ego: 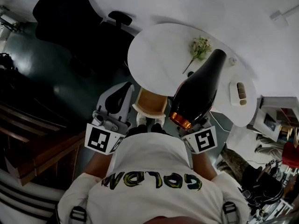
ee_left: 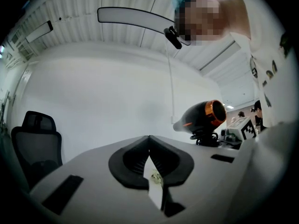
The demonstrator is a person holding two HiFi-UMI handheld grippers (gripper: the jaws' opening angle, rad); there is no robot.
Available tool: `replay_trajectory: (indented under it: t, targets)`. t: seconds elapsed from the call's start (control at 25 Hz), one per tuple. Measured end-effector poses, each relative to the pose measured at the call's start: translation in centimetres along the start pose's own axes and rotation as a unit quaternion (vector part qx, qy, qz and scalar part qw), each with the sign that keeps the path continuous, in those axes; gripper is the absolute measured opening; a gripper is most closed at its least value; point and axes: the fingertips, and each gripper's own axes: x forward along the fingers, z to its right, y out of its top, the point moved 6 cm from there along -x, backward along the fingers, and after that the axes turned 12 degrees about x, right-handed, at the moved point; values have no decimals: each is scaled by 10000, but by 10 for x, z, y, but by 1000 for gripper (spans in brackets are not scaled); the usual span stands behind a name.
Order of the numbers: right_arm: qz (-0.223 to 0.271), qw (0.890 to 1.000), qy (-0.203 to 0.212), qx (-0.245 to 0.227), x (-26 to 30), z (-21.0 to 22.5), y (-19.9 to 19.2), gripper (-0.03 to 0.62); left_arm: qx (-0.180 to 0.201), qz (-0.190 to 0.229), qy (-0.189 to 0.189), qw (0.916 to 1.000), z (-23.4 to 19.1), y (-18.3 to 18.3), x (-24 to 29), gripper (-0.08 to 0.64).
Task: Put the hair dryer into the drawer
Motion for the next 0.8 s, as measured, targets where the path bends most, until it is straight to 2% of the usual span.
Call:
replay_trajectory:
  t: [0.24, 0.44, 0.68, 0.8]
  targets:
    - [-433, 9986, 268, 115, 3, 11, -32, 238, -99, -178, -187, 9996, 6, -31, 11, 11]
    - [-1015, 9921, 568, 466, 2, 14, -73, 238, -262, -536, -350, 9976, 14, -70, 13, 11]
    - [-1670, 9764, 1118, 793, 1, 10, -122, 238, -618, -977, -519, 9919, 21, -117, 8, 11]
    - [-1973, 9634, 1506, 1010, 2, 1, -147, 238, -648, -1072, -526, 9907, 20, -142, 4, 11]
